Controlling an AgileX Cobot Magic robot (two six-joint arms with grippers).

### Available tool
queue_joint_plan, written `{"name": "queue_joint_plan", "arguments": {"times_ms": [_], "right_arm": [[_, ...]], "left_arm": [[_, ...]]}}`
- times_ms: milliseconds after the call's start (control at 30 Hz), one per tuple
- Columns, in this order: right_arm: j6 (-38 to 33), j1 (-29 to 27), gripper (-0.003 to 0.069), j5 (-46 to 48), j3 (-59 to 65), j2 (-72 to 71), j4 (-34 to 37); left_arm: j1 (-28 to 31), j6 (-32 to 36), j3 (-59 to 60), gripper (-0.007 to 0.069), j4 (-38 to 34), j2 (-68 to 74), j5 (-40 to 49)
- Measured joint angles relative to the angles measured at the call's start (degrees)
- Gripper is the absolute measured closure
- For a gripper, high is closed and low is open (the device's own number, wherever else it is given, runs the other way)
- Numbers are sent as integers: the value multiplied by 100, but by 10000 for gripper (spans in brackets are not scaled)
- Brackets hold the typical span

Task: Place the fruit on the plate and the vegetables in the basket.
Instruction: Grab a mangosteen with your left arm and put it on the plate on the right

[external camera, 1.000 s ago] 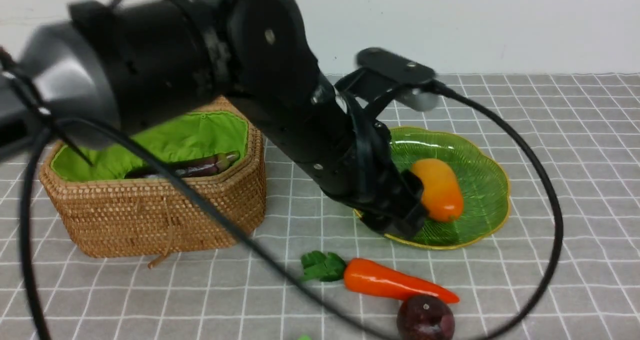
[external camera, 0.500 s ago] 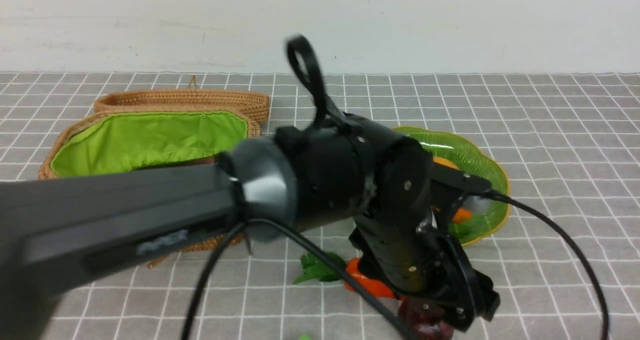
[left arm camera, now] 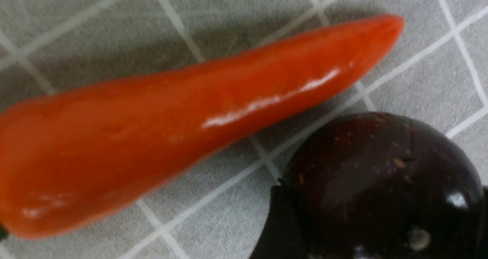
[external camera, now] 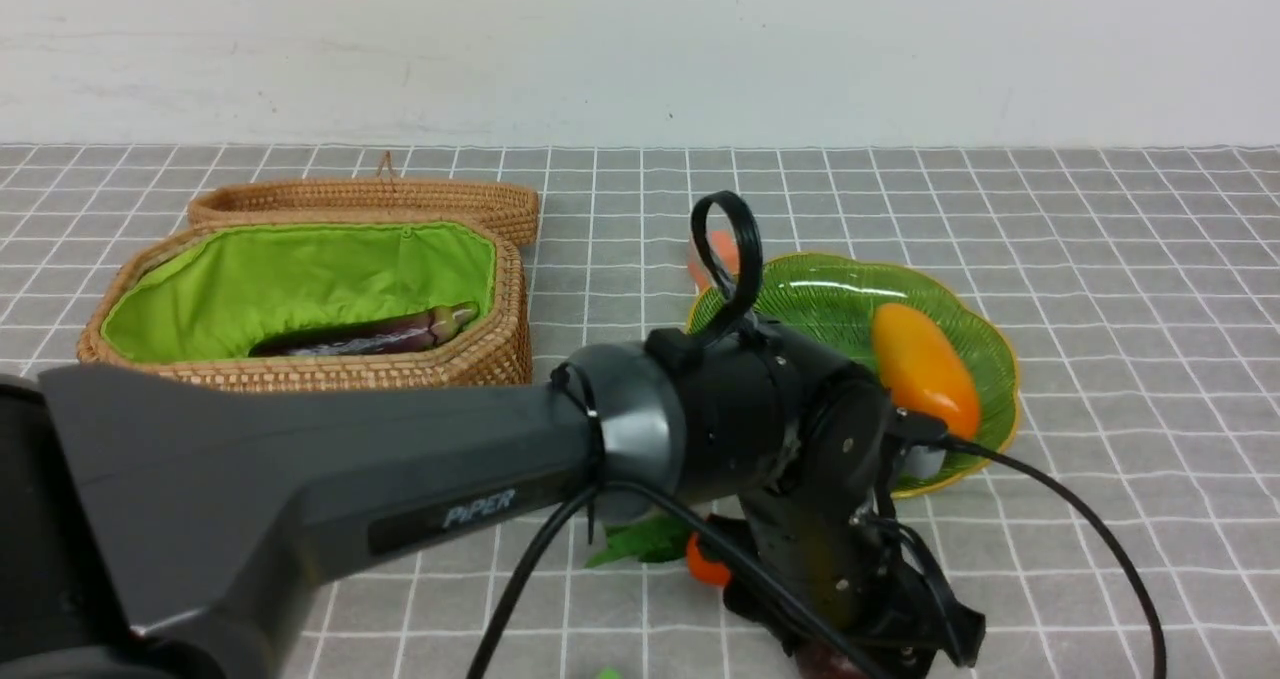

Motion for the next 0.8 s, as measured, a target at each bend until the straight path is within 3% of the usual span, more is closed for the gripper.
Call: {"name": "queue_joint_plan", "arguments": {"times_ms": [233, 467, 533, 633, 800], "right_arm": [[0, 0, 418, 0, 0, 0, -6], [0, 0, 418, 0, 0, 0, -6], [0, 0, 418, 0, 0, 0, -6], [0, 0, 418, 0, 0, 0, -6], [0, 0, 418, 0, 0, 0, -6]], "left_arm": [[-2, 0, -722, 83, 125, -7, 1102], [-2, 5, -2123, 83, 1202, -170, 2153], [-2, -32, -2247, 83, 1500, -183, 2103], [-2, -634, -2380, 83, 2422, -108, 1322], [123, -2207, -2390, 83, 3162, 490, -17]]}}
